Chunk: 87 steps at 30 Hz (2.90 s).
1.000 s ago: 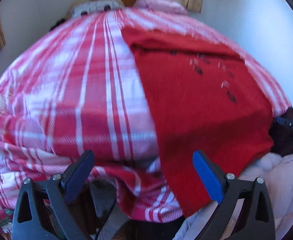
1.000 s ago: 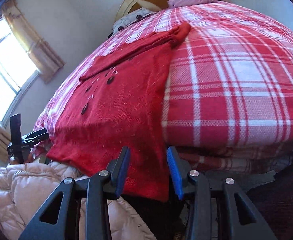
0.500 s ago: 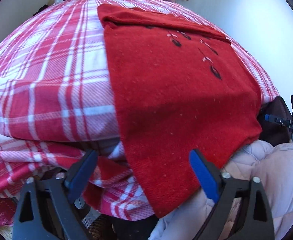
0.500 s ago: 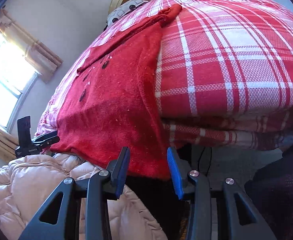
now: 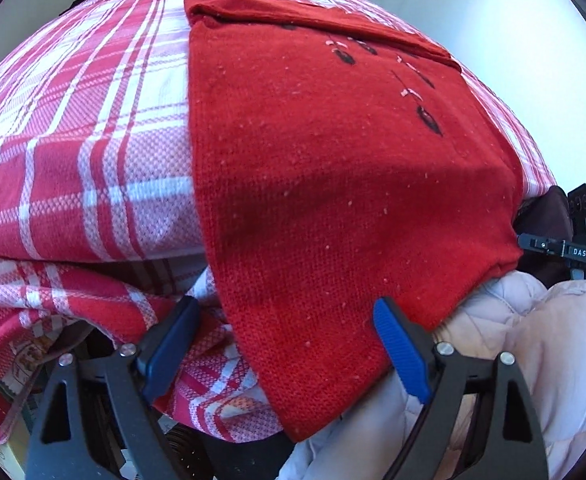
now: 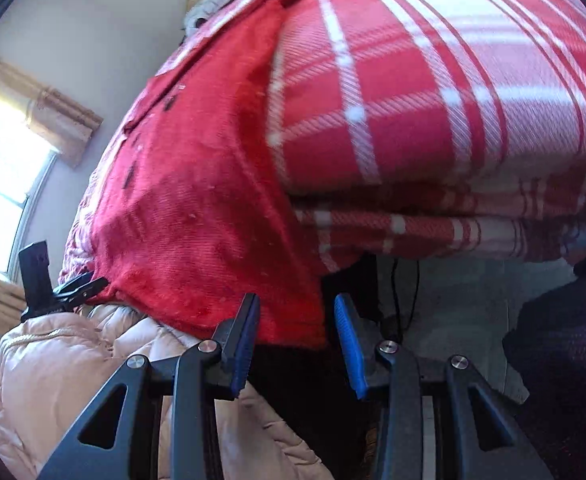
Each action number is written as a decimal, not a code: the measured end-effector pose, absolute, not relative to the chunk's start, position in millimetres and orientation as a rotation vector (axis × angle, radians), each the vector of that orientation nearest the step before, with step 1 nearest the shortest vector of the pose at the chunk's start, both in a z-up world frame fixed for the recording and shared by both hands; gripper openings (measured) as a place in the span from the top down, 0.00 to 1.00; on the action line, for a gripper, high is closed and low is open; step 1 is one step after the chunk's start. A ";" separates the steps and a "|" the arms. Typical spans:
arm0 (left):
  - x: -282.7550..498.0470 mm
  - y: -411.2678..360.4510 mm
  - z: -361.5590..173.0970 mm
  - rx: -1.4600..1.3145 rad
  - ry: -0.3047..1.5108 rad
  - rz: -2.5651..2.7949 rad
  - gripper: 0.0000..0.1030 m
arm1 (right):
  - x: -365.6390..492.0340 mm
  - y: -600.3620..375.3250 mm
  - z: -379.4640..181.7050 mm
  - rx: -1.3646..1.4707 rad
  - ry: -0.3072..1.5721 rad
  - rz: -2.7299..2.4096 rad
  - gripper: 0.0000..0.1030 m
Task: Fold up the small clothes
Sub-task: 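Lower both open tools onto the sweater hem at the bed edge, then close both tools on the sweater hem, then lift the hem with both tools and fold it over the body toward the collar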
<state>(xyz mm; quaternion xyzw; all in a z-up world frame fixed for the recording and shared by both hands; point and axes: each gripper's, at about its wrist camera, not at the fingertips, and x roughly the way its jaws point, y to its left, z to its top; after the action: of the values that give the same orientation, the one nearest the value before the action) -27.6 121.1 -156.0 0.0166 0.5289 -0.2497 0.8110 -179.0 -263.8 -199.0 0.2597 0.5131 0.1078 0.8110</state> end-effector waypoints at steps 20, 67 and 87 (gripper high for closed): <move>-30.4 110.0 -165.4 0.026 1.138 -0.575 0.40 | -175.9 -242.0 -196.3 0.524 1.071 0.381 0.83; -5.7 169.0 -62.3 -0.149 0.891 -0.572 0.91 | -162.4 -272.2 -86.4 0.675 0.770 0.508 0.87; -28.2 132.7 -130.6 -0.099 1.166 -0.677 0.87 | -167.4 -270.7 -109.3 0.704 0.818 0.486 0.87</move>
<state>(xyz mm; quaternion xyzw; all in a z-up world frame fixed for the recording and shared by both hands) -28.2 132.7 -130.6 -0.0457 0.5396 -0.3131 0.7802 -167.4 -270.7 -109.3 0.3319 0.3854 0.2293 0.8299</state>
